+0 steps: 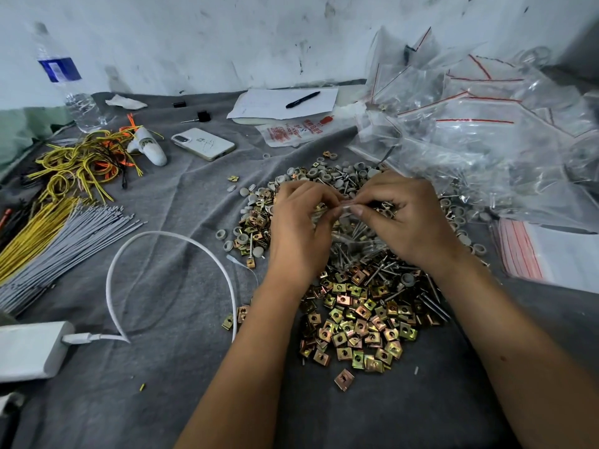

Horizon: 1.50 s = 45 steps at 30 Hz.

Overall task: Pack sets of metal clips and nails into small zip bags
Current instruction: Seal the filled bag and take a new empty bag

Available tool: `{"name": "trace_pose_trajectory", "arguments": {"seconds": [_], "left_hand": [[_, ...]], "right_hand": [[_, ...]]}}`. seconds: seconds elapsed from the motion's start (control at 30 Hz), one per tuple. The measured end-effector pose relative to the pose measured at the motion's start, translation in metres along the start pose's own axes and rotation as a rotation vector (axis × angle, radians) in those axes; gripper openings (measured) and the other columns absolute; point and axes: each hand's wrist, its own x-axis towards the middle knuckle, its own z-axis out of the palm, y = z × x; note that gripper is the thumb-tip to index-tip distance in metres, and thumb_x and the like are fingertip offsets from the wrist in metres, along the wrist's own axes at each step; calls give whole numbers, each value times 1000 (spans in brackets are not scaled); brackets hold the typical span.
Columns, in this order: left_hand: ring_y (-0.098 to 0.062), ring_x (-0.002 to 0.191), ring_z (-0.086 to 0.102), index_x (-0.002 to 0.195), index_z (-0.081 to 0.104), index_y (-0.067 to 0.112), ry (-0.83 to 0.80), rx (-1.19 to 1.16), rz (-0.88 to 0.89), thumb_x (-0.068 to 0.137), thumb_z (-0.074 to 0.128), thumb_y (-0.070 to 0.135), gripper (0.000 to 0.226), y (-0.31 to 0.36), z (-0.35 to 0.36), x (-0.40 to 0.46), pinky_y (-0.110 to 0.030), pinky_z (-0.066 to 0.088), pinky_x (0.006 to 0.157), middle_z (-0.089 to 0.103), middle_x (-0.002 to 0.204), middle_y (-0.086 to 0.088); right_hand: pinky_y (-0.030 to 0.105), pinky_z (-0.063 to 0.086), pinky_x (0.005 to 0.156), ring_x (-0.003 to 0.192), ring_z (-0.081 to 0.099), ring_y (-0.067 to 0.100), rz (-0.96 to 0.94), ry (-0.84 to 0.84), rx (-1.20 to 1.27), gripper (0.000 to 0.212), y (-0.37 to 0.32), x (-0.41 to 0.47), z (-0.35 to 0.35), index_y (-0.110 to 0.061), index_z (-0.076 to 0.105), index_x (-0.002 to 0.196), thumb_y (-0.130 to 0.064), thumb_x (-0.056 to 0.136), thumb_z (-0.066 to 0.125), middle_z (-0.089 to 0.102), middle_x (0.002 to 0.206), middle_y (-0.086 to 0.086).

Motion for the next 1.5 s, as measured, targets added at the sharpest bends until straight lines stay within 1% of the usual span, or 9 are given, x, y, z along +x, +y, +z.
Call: {"name": "trace_pose_trajectory", "arguments": {"seconds": [0.23, 0.47, 0.63, 0.73, 0.93, 1.1, 1.3, 1.4, 1.5], "left_hand": [[-16, 103, 55, 93, 70, 20, -19, 28, -28, 90, 78, 22, 9, 0, 2, -2, -29, 43, 87, 71, 102, 8], [-25, 104, 62, 82, 65, 23, 51, -154, -178, 88, 77, 8, 21, 1, -2, 2, -51, 48, 93, 73, 101, 4], [-21, 99, 68, 83, 70, 21, 49, -232, -362, 91, 77, 21, 11, 0, -2, 3, -48, 55, 91, 75, 99, 7], [-8, 95, 72, 84, 72, 15, 105, -435, -448, 94, 74, 13, 10, -2, -5, 3, -24, 57, 84, 78, 100, 7], [-25, 100, 72, 87, 73, 1, 102, -487, -398, 91, 75, 6, 6, -5, -7, 1, -50, 56, 96, 78, 101, -5], [-10, 84, 69, 95, 73, 14, 68, -568, -408, 97, 71, 21, 8, -2, -4, -2, -30, 53, 79, 77, 92, 3], [-11, 75, 73, 95, 72, 14, -75, -614, -368, 96, 69, 9, 6, 4, 3, -4, -22, 57, 63, 78, 86, -2], [-14, 76, 73, 94, 74, 16, -70, -649, -355, 91, 73, 18, 4, 8, 2, -4, -24, 57, 65, 78, 87, -4], [-29, 87, 76, 106, 69, 11, -109, -669, -383, 83, 76, 28, 29, 14, 3, -5, -42, 63, 73, 79, 98, -8]], "right_hand": [[39, 53, 75, 83, 64, 16, 13, -9, -15, 4, 2, 0, 0, -6, 77, 92, -8, 89, 77, 70, 86, 0], [44, 54, 73, 83, 61, 18, 59, 142, -4, 4, 7, -1, -2, -8, 75, 94, -9, 90, 74, 66, 86, -5], [31, 49, 70, 80, 60, 19, 90, 187, 53, 3, 8, -1, -2, -11, 73, 93, -9, 92, 71, 65, 84, -3], [26, 47, 69, 78, 59, 17, 139, 213, 123, 6, 10, 0, -4, -14, 70, 92, -10, 95, 67, 64, 84, 0], [13, 49, 66, 74, 64, 0, 206, 188, 326, 9, 8, -2, -3, -13, 70, 93, -11, 100, 64, 68, 79, -14], [25, 57, 72, 82, 70, 13, 260, 201, 417, 13, 7, -1, -7, -7, 72, 93, -12, 101, 62, 72, 85, 5], [22, 55, 66, 77, 69, 12, 276, 142, 445, 7, 2, -3, -3, -17, 72, 95, -15, 98, 66, 72, 84, -2], [19, 56, 67, 80, 72, 7, 297, 147, 452, 8, 2, -2, -2, -23, 75, 94, -15, 92, 73, 76, 88, -6], [15, 55, 63, 74, 72, 4, 273, 187, 508, 12, 3, 0, -4, -23, 76, 92, -11, 91, 74, 77, 82, -9]]}}
